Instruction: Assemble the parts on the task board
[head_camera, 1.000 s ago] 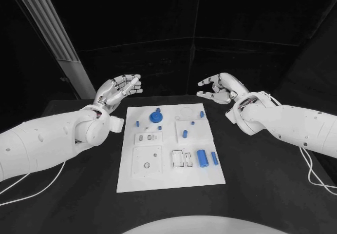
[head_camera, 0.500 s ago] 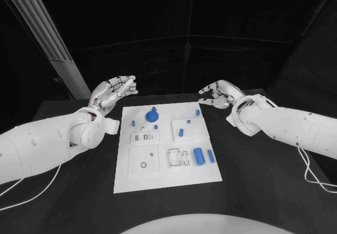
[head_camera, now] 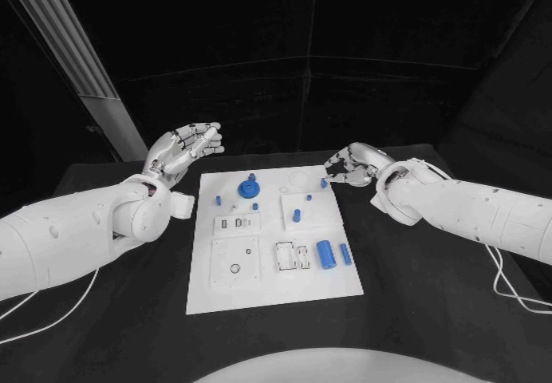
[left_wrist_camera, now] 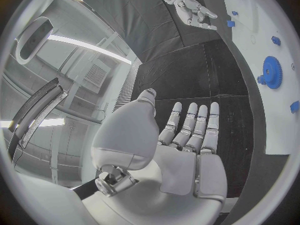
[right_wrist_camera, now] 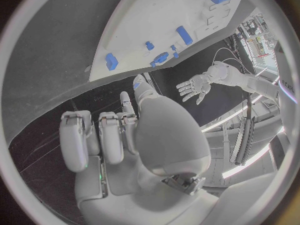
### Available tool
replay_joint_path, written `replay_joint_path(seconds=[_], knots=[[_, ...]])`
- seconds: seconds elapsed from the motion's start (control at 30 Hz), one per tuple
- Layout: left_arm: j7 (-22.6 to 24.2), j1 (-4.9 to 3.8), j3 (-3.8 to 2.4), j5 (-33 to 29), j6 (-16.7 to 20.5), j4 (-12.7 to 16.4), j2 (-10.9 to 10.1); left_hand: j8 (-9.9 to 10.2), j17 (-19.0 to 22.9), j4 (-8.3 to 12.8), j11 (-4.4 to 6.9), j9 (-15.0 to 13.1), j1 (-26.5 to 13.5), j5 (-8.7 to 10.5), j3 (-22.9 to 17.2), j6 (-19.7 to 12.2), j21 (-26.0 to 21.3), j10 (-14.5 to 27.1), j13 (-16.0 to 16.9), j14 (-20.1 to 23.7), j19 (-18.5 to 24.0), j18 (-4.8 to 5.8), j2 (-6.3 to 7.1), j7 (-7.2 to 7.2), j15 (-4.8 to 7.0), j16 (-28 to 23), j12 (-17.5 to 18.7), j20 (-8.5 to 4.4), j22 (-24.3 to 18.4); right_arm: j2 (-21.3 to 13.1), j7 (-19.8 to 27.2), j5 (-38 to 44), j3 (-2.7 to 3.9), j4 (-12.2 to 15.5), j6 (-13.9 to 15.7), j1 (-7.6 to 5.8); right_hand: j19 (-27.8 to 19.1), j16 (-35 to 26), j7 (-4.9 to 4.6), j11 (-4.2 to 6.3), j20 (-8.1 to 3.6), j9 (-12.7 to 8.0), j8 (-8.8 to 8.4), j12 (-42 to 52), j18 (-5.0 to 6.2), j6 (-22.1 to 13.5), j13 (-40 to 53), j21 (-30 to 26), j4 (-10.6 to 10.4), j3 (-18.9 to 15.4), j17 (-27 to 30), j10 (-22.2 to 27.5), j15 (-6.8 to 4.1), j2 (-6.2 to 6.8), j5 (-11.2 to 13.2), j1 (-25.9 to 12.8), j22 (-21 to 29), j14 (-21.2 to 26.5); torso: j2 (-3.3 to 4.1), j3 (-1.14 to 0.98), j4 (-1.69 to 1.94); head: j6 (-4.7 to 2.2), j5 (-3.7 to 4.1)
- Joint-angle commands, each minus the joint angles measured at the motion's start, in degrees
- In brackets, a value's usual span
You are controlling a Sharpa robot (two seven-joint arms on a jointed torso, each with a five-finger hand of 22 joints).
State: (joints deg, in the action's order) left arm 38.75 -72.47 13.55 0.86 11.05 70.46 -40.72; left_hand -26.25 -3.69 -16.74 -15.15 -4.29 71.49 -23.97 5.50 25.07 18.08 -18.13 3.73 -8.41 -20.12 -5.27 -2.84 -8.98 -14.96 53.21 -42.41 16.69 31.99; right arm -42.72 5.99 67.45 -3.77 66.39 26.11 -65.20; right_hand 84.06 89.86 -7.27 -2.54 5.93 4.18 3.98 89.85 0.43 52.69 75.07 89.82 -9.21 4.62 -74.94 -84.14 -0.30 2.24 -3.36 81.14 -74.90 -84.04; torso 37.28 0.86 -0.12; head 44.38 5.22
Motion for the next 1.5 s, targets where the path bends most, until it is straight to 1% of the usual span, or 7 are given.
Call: replay_joint_path(seconds=[0.03, 0.33, 0.53, 1.0, 1.2, 1.33, 1.5], knots=[[8.82, -0.07, -0.03, 0.25, -0.31, -0.03, -0.01, -0.22, -0.03, -0.01, -0.06, 0.05, 0.15, -0.24, 0.3, -0.44, -0.18, 0.48, -0.02, 0.36, 0.54, 0.4, -0.6, -7.92, -0.05, -0.1, -0.24, -0.04, -0.06, 0.43, -2.32, 2.32, 0.03, -0.48, -2.38, 0.01, 5.94, 0.14, 0.42, 0.39, -0.23, 0.06, 0.03, 0.15, -0.43, -0.02, 14.93, 0.18, 0.23, -0.05, -15.06, -5.86, -0.45, -0.12, 0.23, 0.67, -15.1, -5.96, 0.01, -0.02, 0.0, -0.14, -0.12], [8.8, -0.07, -0.03, 0.25, -0.32, -0.05, -0.06, -0.25, -0.03, -0.02, -0.06, 0.05, 0.16, -0.24, 0.32, -0.45, -0.42, 0.48, -0.02, 0.36, 0.81, 0.4, -0.61, -7.92, -0.05, -0.09, -0.25, -0.04, -0.48, 1.76, -4.83, 3.18, 0.03, -1.7, -2.64, 0.21, 5.94, 0.14, 0.55, 0.54, -0.4, -0.08, -0.25, 0.15, -0.43, -0.85, 14.93, 0.18, 0.44, 0.02, -15.06, -5.86, -0.62, -0.4, 0.24, 1.64, -15.1, -5.96, 0.04, -0.04, 0.0, -0.09, -0.14], [8.8, -0.07, -0.03, 0.25, -0.29, -0.02, -0.09, -0.27, -0.03, -0.02, -0.06, 0.05, 0.16, -0.24, 0.33, -0.46, -0.45, 0.48, -0.02, 0.35, 0.85, 0.4, -0.62, -7.92, -0.05, -0.09, -0.26, -0.04, -0.55, 2.53, -5.96, 3.56, 0.03, -2.44, -2.56, 0.3, 5.94, 0.14, 0.71, 0.66, -0.48, -0.15, -0.34, 0.15, -0.43, -1.37, 14.93, 0.18, 0.58, 0.11, -15.06, -5.86, -0.7, -0.58, 0.21, 2.12, -15.1, -5.96, 0.03, -0.02, -0.01, -0.04, -0.34], [8.8, -0.07, -0.03, 0.25, -0.28, 0.06, -0.15, -0.3, -0.03, -0.02, -0.06, 0.05, 0.17, -0.24, 0.35, -0.47, -0.47, 0.48, -0.02, 0.35, 0.87, 0.4, -0.63, -7.92, -0.05, -0.08, -0.27, -0.04, -0.57, 4.16, -8.53, 4.91, 0.04, -4.0, -4.32, 0.73, 5.94, 0.14, 0.99, 0.88, -0.63, -0.11, -0.17, 0.15, -0.43, -1.5, 14.93, 0.18, 0.94, 0.3, -15.06, -5.86, -0.88, -0.76, 0.16, 2.98, -15.1, -5.96, 0.0, -0.02, -0.02, 0.21, -0.58], [8.77, -0.07, -0.03, 0.25, -0.25, 0.09, -0.18, -0.3, -0.03, -0.02, -0.06, 0.05, 0.17, -0.24, 0.35, -0.47, -0.47, 0.48, -0.02, 0.35, 0.87, 0.4, -0.63, -7.92, -0.05, -0.08, -0.27, -0.04, -0.57, 4.78, -9.23, 5.53, 0.04, -4.57, -4.85, 0.88, 5.94, 0.14, 1.15, 1.02, -0.74, -0.03, 0.02, 0.15, -0.43, -1.25, 14.93, 0.18, 1.07, 0.52, -15.06, -5.86, -1.01, -1.11, 0.1, 3.41, -15.1, -5.96, 0.02, -0.01, -0.02, 0.26, -0.53], [8.79, -0.07, -0.03, 0.25, -0.24, 0.11, -0.18, -0.3, -0.03, -0.02, -0.06, 0.05, 0.17, -0.24, 0.35, -0.47, -0.47, 0.48, -0.02, 0.35, 0.87, 0.4, -0.63, -7.92, -0.05, -0.08, -0.27, -0.04, -0.57, 5.07, -9.43, 5.86, 0.04, -4.88, -4.98, 0.96, 5.94, 0.14, 1.18, 1.05, -0.77, -0.02, 0.04, 0.15, -0.43, -1.21, 14.93, 0.18, 1.1, 0.58, -15.06, -5.86, -1.04, -1.19, 0.09, 3.52, -15.1, -5.96, 0.03, -0.06, 0.0, 0.23, -0.59], [8.78, -0.07, -0.03, 0.25, -0.23, 0.17, -0.25, -0.34, -0.03, -0.02, -0.06, 0.05, 0.18, -0.24, 0.37, -0.48, -0.51, 0.48, -0.01, 0.34, 0.92, 0.4, -0.64, -7.92, -0.05, -0.07, -0.28, -0.03, -0.64, 5.3, -9.5, 6.0, 0.04, -5.2, -4.92, 1.04, 5.94, 0.14, 1.2, 1.07, -0.79, -0.02, 0.04, 0.15, -0.43, -1.22, 14.93, 0.18, 1.1, 0.63, -15.06, -5.86, -1.06, -1.28, 0.09, 3.57, -15.1, -5.96, 0.03, -0.06, -0.04, 0.25, -0.73]])
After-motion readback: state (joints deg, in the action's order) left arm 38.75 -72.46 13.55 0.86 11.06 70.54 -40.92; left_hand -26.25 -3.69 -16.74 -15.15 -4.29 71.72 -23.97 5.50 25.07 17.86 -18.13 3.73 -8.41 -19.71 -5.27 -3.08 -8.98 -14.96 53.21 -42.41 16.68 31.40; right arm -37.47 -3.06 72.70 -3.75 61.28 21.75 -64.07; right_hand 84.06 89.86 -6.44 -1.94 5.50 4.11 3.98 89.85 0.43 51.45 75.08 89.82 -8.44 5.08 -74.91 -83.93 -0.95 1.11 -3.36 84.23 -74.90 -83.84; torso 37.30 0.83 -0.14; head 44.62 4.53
